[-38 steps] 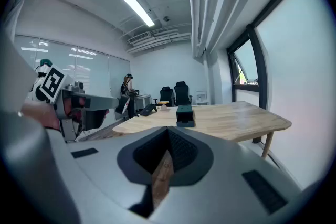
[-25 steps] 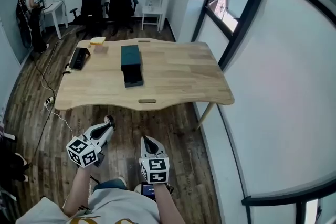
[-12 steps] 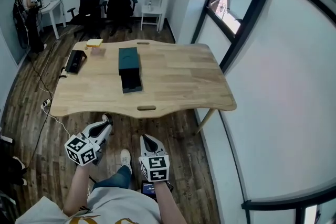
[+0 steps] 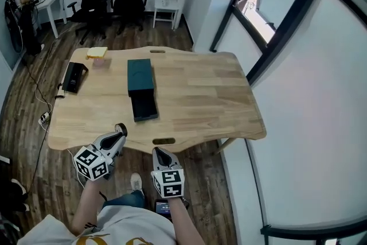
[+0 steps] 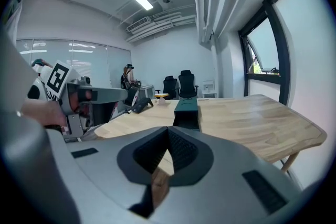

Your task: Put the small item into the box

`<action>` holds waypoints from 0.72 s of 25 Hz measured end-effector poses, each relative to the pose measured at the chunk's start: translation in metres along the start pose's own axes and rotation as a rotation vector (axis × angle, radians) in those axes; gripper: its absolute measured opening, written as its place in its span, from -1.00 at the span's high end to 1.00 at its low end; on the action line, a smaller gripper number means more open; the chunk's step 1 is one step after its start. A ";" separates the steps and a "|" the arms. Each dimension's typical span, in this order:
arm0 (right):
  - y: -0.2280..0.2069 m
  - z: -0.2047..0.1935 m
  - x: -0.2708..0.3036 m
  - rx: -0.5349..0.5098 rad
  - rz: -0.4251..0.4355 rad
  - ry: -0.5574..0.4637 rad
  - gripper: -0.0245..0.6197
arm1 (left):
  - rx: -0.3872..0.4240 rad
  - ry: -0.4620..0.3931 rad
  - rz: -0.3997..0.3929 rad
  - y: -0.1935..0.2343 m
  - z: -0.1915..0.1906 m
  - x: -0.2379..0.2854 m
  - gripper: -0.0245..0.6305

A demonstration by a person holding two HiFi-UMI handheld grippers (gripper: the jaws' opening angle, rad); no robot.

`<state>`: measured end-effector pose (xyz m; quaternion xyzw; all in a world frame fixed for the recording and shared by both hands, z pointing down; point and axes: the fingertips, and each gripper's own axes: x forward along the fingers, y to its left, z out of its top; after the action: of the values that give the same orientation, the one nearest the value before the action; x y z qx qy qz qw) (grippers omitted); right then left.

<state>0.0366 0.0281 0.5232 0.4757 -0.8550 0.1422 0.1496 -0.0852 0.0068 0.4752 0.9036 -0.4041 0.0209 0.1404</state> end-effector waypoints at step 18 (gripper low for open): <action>-0.063 0.059 0.119 0.049 -0.046 -0.001 0.91 | -0.024 0.029 -0.088 0.115 0.039 0.104 0.83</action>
<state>0.0239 -0.1184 0.5218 0.4989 -0.8402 0.1592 0.1409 -0.1025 -0.1520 0.4811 0.9184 -0.3622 0.0228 0.1577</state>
